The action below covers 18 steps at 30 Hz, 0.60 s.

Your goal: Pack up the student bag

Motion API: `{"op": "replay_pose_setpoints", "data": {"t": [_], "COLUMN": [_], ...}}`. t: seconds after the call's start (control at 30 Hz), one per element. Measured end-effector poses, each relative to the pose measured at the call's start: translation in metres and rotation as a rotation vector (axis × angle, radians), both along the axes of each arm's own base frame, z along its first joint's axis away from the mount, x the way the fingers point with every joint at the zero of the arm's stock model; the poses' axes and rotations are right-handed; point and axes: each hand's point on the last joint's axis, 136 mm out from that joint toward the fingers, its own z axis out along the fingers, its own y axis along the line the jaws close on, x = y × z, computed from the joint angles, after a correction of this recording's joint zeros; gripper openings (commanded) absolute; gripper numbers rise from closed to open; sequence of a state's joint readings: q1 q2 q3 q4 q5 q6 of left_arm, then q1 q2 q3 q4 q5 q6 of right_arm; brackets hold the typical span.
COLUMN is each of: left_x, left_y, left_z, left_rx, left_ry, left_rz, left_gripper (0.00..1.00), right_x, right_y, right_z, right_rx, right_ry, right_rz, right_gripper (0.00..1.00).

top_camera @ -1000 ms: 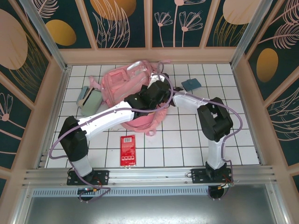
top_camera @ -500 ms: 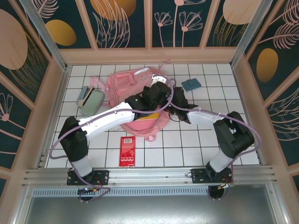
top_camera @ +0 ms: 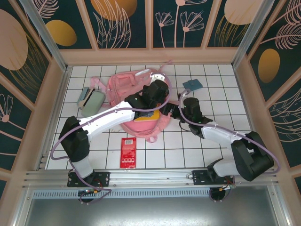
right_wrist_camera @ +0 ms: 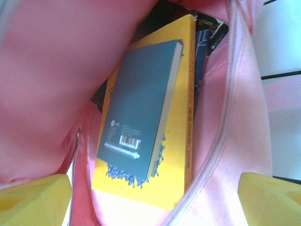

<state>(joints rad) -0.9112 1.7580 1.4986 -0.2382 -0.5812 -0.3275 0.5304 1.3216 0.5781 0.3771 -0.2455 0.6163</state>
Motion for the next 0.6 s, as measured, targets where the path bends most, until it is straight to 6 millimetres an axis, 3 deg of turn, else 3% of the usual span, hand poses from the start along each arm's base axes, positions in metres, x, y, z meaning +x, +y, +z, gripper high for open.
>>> {"op": "replay_pose_setpoints", "data": {"t": [0.13,0.37,0.6], "left_x": [0.002,0.010,0.006], "left_y": [-0.001,-0.001,-0.007], "left_z": [-0.008,-0.020,-0.031], "left_rx": [0.008,0.012,-0.006], "left_ry": [0.009,0.033,0.069], "left_rz": [0.000,-0.004,-0.036], "left_gripper": [0.00,0.00,0.00], "right_x": [-0.027,-0.094,-0.125], "right_y": [0.011,0.047,0.064], "right_z": [-0.001,-0.028,-0.051], "right_rx": [-0.004,-0.037,-0.044], "right_ry": [-0.001,0.068,0.128], "right_rz": [0.062,0.214,0.259], "right_gripper": [0.80,0.73,0.70]}}
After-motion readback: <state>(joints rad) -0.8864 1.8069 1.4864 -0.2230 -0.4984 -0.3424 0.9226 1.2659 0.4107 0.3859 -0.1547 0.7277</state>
